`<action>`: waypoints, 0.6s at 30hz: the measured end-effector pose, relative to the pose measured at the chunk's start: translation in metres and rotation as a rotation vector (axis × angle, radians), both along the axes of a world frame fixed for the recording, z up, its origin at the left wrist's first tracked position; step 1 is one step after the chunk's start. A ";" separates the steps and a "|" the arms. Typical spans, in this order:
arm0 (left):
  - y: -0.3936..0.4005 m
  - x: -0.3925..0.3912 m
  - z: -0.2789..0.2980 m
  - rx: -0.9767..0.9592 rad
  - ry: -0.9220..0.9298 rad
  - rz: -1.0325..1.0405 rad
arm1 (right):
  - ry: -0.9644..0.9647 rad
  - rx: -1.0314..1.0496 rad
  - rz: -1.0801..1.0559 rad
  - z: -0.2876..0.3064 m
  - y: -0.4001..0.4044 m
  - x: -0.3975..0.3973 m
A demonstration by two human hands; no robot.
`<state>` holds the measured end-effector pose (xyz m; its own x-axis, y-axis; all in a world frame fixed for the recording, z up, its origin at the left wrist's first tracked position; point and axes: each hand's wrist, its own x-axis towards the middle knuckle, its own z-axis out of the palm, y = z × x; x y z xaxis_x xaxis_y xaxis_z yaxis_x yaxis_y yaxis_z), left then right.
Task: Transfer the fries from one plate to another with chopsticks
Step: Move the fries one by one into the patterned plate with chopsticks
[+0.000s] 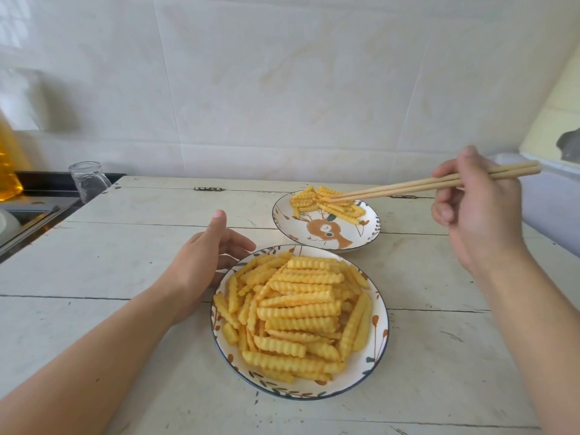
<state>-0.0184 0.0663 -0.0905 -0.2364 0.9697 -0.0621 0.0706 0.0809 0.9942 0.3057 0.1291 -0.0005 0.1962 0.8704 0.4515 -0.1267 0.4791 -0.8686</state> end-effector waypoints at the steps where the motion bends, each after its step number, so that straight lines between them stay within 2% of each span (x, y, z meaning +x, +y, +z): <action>1: 0.000 0.000 0.000 -0.001 0.000 -0.001 | -0.107 0.017 -0.076 -0.006 0.004 0.001; 4: 0.001 -0.001 -0.001 -0.002 0.010 0.006 | -0.315 0.021 -0.140 -0.022 0.011 -0.001; 12: 0.000 0.000 0.000 -0.003 0.011 0.011 | -0.381 -0.004 -0.153 -0.035 0.018 -0.007; 18: -0.001 0.001 0.001 0.000 0.012 0.010 | -0.304 0.000 -0.164 -0.028 0.017 -0.006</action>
